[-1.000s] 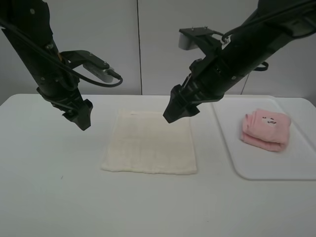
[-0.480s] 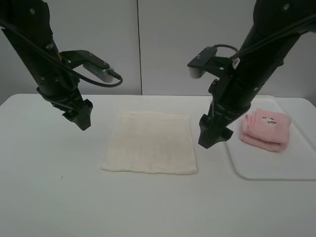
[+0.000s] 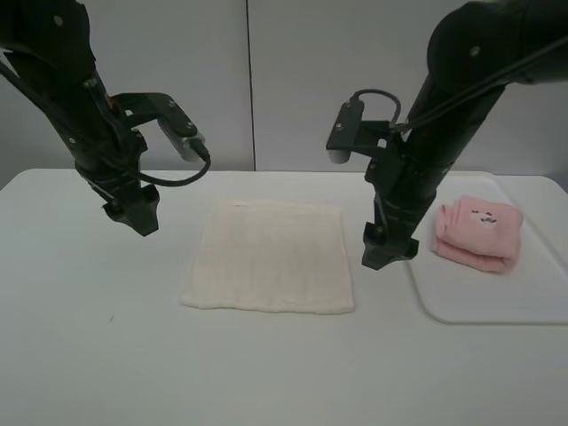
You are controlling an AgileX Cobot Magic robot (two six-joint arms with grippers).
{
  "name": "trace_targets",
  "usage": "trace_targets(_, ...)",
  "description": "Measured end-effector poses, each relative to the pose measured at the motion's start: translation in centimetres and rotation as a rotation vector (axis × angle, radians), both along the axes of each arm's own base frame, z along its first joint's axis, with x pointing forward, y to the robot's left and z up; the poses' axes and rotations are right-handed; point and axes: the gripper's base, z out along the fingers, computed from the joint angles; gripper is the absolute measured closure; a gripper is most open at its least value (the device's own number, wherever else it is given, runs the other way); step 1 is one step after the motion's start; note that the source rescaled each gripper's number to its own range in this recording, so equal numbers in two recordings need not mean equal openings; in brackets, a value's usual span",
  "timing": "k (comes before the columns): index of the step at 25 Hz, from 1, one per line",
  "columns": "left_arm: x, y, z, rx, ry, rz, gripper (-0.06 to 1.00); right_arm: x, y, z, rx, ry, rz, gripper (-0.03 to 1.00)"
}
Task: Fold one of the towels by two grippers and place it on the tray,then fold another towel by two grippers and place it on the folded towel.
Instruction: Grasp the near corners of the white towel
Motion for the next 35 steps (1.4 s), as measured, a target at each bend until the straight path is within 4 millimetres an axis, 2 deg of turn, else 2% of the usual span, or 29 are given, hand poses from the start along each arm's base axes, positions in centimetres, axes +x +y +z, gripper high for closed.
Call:
trace_targets(6, 0.4, -0.6, -0.6, -0.001, -0.034, -0.229, -0.06, 0.9, 0.3, -0.8, -0.017, -0.05, 0.054, -0.02)
trace_targets(12, 0.8, -1.4, -2.4, 0.004, -0.009, -0.31, -0.06, 1.9, 1.0, -4.5, -0.059, 0.023, 0.061, -0.02)
trace_targets(19, -2.0, -4.6, -4.4, 0.043, 0.035, -0.471, -0.06, 2.1, 1.8, -7.4, -0.031, 0.108, 0.025, -0.02)
trace_targets(23, -3.0, -5.0, -5.3, 0.057, 0.053, -0.502, -0.06, 2.1, 2.2, -8.2, -0.001, 0.136, 0.001, -0.02)
trace_targets(29, -3.8, -3.9, -7.0, 0.124, 0.065, -0.542, -0.06, 2.0, 2.5, -8.2, 0.019, 0.145, -0.002, -0.02)
trace_targets(35, -3.3, -3.9, -7.5, 0.13, -0.035, -0.568, -0.06, 1.3, 3.7, -8.6, 0.014, 0.144, 0.049, -0.01)
